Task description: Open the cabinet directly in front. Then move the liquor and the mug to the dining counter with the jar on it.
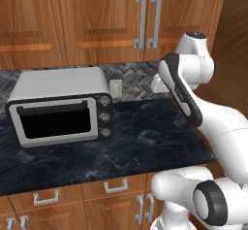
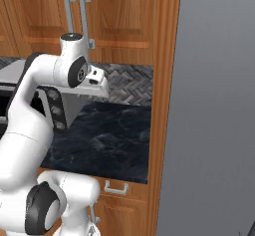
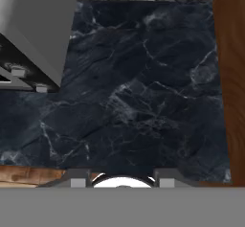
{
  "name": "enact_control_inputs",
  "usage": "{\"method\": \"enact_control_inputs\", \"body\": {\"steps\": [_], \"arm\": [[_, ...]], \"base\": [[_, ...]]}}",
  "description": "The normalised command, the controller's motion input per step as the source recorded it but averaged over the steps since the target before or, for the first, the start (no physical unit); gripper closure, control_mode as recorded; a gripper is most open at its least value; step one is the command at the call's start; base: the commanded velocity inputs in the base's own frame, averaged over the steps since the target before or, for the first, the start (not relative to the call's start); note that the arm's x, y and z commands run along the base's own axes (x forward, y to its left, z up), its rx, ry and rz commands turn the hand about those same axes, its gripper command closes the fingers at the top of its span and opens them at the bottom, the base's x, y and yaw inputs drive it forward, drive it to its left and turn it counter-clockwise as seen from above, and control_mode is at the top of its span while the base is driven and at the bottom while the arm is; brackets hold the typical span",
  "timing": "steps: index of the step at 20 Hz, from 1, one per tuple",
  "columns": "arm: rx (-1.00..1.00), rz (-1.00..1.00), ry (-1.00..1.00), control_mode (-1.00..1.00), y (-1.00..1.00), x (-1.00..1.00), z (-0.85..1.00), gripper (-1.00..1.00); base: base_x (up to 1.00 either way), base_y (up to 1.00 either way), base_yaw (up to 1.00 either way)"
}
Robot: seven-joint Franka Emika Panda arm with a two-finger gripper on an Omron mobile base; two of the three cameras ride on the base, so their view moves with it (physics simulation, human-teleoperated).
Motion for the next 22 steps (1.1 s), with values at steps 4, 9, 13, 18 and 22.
{"method": "enact_control_inputs", "body": {"steps": [4, 9, 13, 18, 22], "arm": [[0.00, 0.00, -0.23, -1.00, 0.00, -0.38, 0.07, -1.00], [0.00, 0.00, -0.46, -1.00, 0.02, -0.43, 0.50, -1.00], [0.01, 0.00, -0.56, -1.00, 0.00, -0.66, 0.66, -1.00], [0.00, 0.00, -0.69, -1.00, 0.05, -0.50, 0.69, -1.00], [0.00, 0.00, -0.78, -1.00, 0.00, -0.79, 0.61, -1.00]], "base": [[0.00, 0.00, 0.00], [0.00, 0.00, 0.00], [0.00, 0.00, 0.00], [0.00, 0.00, 0.00], [0.00, 0.00, 0.00]]}}
